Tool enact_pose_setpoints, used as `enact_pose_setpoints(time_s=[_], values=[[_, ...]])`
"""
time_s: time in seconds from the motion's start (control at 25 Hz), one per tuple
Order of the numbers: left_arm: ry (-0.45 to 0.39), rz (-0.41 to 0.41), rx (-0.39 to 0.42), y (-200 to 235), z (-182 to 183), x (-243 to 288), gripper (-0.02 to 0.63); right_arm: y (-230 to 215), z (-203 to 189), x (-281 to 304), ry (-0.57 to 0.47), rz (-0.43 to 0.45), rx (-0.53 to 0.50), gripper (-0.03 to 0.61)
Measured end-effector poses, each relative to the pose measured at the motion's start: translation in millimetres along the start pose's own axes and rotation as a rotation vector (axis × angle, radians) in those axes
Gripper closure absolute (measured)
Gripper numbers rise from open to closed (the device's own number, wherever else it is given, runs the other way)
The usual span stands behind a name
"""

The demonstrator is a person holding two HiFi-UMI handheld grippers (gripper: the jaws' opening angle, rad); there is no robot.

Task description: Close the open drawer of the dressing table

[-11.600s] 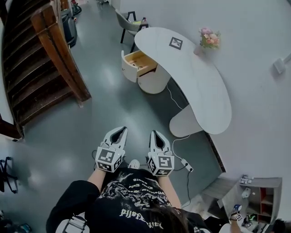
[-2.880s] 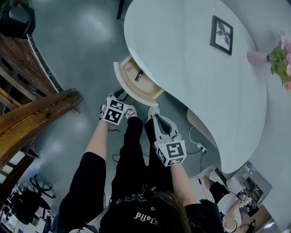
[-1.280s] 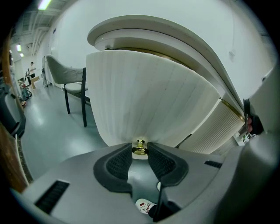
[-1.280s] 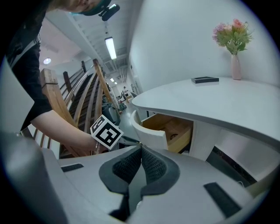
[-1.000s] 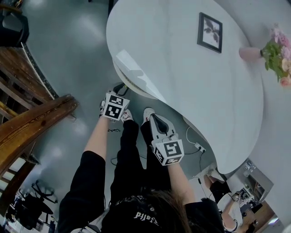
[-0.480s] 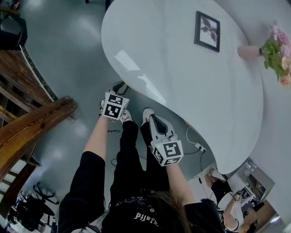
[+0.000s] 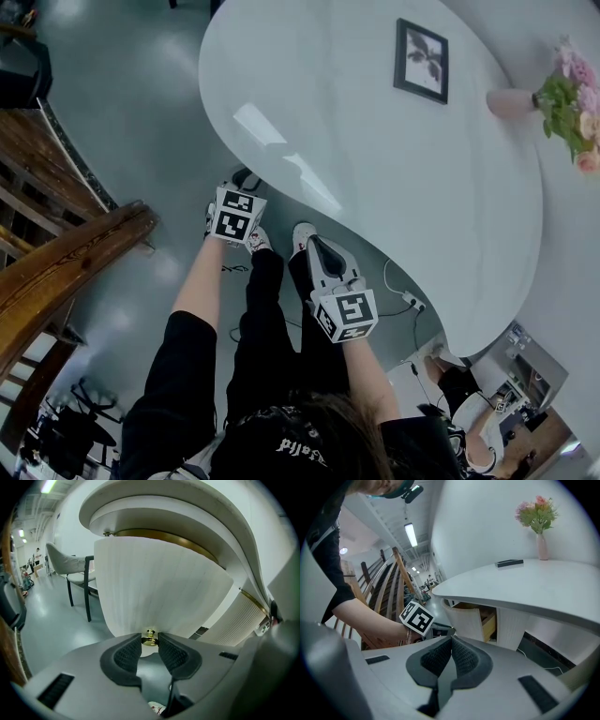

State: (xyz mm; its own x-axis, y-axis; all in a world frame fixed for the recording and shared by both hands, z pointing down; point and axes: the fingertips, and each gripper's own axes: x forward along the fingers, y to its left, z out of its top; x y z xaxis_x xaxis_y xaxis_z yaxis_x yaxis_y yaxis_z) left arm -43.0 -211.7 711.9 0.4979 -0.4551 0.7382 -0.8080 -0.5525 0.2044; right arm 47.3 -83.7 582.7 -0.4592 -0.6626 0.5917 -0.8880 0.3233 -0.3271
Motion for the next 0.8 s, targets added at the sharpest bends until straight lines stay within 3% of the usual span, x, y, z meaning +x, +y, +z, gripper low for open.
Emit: enact_pose_setpoints(time_s=[0.8], values=[[-0.069, 0.019, 0.018, -3, 21, 18, 0.491, -8, -8, 7, 0.001, 0.003, 0.034, 0.552]])
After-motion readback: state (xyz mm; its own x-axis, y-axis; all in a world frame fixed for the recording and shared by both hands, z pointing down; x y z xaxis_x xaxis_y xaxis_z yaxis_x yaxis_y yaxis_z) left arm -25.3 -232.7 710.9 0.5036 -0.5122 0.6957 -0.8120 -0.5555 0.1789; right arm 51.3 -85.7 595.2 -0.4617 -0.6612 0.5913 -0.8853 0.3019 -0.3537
